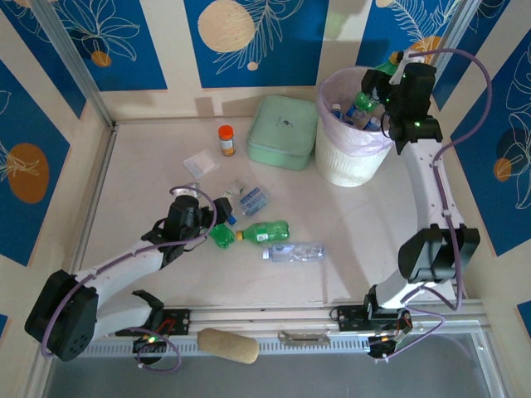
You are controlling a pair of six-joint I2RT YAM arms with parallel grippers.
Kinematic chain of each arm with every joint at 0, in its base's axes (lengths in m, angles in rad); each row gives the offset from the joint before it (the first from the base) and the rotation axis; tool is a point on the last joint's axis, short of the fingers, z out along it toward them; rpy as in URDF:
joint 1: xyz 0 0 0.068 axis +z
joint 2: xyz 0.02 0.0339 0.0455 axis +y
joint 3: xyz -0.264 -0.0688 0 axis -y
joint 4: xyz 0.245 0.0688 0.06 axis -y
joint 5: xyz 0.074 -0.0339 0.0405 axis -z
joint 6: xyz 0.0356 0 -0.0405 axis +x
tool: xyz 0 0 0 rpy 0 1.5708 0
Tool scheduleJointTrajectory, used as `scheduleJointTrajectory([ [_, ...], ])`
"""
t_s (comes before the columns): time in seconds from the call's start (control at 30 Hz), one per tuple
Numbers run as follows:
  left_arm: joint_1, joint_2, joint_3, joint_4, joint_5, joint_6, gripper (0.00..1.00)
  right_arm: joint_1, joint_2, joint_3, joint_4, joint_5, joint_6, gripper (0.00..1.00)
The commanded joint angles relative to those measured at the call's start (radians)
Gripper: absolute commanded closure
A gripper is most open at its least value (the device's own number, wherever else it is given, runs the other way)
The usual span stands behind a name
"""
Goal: Put the plastic bottles in the bin
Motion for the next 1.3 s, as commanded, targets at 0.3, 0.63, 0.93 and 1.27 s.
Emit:
scheduleJointTrajectory([
  [0.3,0.012,-0.021,0.004,-0.011,0.018,-0.008,0.0,0.019,0.182,0.16,-0.186,-0.125,0.048,0.4],
  [0.63,0.014,-0.016,0.002,-0.011,0.023,-0.006,0.0,0.021,0.248,0.227,-0.246,-0.124,0.051,0.31],
  [0.93,0.017,-0.034,0.001,-0.029,0.017,0.002,0.0,0.04,0.236,0.283,-0.281,-0.078,0.026,0.15],
  [1.27,0.02,-0.079,0.029,-0.153,-0.048,0.0,0.0,0.137,0.028,0.118,-0.174,-0.017,-0.052,0.03],
])
